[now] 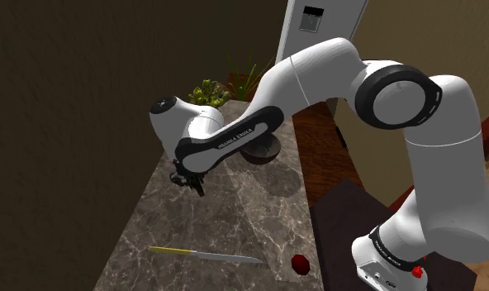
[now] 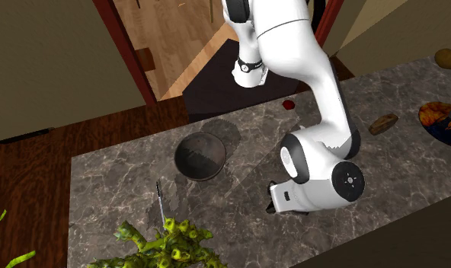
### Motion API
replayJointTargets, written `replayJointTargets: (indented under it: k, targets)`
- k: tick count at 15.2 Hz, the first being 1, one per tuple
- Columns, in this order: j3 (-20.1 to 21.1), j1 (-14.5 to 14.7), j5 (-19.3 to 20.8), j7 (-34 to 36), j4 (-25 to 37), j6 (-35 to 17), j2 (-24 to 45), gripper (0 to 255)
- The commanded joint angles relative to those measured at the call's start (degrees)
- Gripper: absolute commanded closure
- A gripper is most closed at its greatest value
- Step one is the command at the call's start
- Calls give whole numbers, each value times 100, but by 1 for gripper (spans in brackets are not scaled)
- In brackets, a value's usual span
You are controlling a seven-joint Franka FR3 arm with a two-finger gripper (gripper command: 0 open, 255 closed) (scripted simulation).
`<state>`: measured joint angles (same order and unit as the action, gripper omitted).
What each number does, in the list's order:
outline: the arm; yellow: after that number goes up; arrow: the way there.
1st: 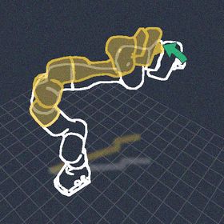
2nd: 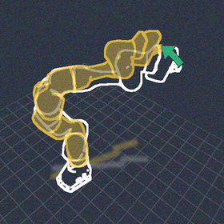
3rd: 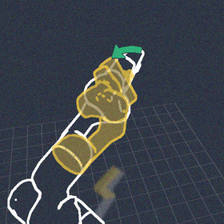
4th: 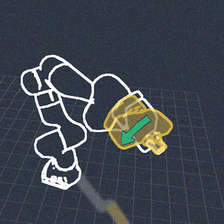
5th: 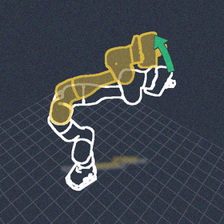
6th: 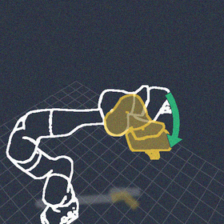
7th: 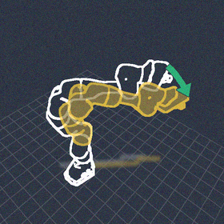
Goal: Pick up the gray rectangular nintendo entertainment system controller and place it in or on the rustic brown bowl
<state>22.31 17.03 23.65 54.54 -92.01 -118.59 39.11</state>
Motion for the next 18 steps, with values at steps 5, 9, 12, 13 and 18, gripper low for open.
replayJointTargets:
  k: [5, 9, 12, 13, 18]
  targets:
    - [79, -37, -118, -93, 86, 316, -246, 255]
    - [127, -61, -194, -154, 149, 527, -407, 255]
    - [160, -76, -249, -200, 212, 691, -518, 255]
    - [170, -80, -267, -215, 236, 747, -554, 255]
    - [217, -96, -352, -290, 377, 1034, -718, 255]
